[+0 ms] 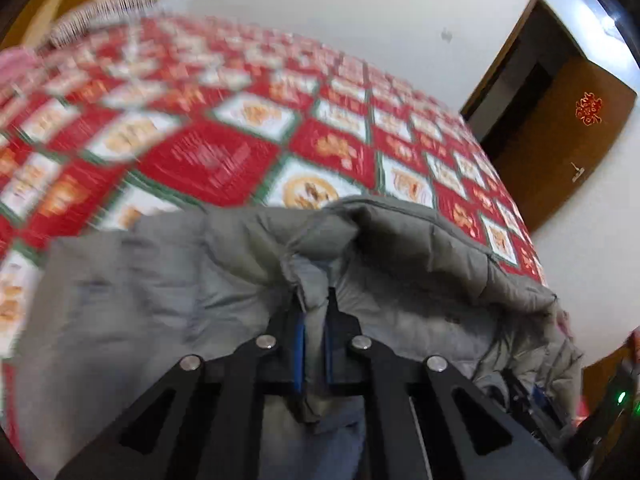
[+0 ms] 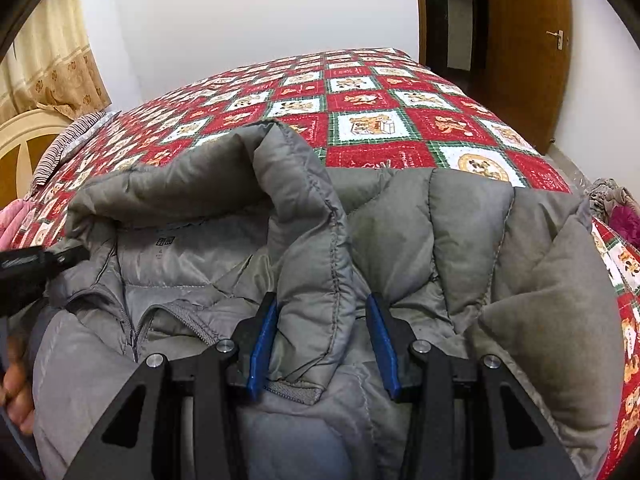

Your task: Fold large clothes

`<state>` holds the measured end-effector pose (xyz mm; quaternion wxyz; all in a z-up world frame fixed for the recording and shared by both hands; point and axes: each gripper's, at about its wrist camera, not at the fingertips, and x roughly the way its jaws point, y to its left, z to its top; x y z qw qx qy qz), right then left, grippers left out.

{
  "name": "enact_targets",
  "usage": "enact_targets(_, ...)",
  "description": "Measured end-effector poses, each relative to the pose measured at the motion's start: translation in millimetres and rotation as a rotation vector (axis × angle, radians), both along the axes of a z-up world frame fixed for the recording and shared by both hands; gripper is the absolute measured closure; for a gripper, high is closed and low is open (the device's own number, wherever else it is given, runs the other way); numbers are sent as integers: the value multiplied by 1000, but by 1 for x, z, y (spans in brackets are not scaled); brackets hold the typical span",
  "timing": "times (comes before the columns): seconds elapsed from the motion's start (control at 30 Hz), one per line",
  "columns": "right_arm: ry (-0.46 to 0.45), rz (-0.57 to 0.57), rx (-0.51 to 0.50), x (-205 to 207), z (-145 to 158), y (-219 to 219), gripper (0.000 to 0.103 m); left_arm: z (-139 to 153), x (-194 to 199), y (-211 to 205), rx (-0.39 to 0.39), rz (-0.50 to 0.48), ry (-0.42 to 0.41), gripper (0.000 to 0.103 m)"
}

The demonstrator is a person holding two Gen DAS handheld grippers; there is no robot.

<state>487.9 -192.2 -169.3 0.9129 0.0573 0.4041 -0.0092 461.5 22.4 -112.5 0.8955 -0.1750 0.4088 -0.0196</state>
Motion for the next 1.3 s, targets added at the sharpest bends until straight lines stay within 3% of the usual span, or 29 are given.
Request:
enact_targets(0.07, 3, 4, -8, 1, 0, 1, 56, -10, -9, 4, 19, 34, 0, 94)
enact_targets(0.17, 14, 5, -4, -1, 4, 1, 56, -31, -12, 19, -69, 72, 10, 90)
enact_targets(0.2, 18, 1, 7, -3, 8, 0, 56, -31, -11, 19, -62, 76, 9, 90)
enact_targets(0.27, -25, -15, 68, -12, 26, -4, 56, -30, -9, 15, -26, 76, 1, 90)
enact_targets(0.33, -131, -40, 107, -18, 60, -5, 56, -29, -8, 10, -6, 80, -3, 89)
enact_targets(0.4, -200, -37, 73, -6, 91, 5, 56, -29, -9, 13, -11, 80, -6, 89)
enact_targets(0.47, -184, -36, 42, 25, 105, 17, 53, -30, -10, 15, -17, 80, -9, 89)
enact_targets(0.57, -65, -52, 77, 67, 86, 22, 53, -30, -10, 16, -25, 77, -9, 89)
enact_targets(0.63, 122, -54, 94, 78, 47, 25, 53, -32, -10, 19, -50, 77, -10, 89)
enact_targets(0.7, 227, -15, 101, 65, 11, 26, 52, -33, -10, 22, -73, 74, -10, 89)
enact_targets(0.77, 100, 45, 3, 39, 5, 33, 52, -32, -9, 21, -82, 71, -10, 88)
enact_targets(0.87, 48, 47, -37, 29, 1, 38, 52, -23, -14, 23, -95, 62, 11, 84)
enact_targets(0.9, 49, 48, -36, 30, 0, 38, 52, -16, -20, 27, -98, 65, 20, 79)
enact_targets(0.97, 40, 53, -38, 30, -1, 38, 52, 4, -40, 36, -86, 90, -15, 53)
enact_targets(1.0, 35, 53, -33, 30, 0, 37, 51, 15, -49, 39, -64, 100, -45, 35)
enact_targets(1.03, 29, 52, -26, 30, 0, 36, 51, 29, -58, 41, -45, 109, -90, 29)
enact_targets(1.1, 21, 51, -15, 27, 1, 34, 51, 56, -61, 36, -11, 97, -159, 29)
enact_targets(1.17, 17, 50, -17, 25, 2, 34, 51, 77, -40, 15, 31, 24, -186, 22)
enact_targets(1.2, 16, 50, -19, 25, 3, 34, 51, 81, -25, 2, 51, -19, -179, 17)
enact_targets(1.3, 12, 49, -21, 23, 3, 34, 51, 60, 26, -35, 172, -68, -94, 19)
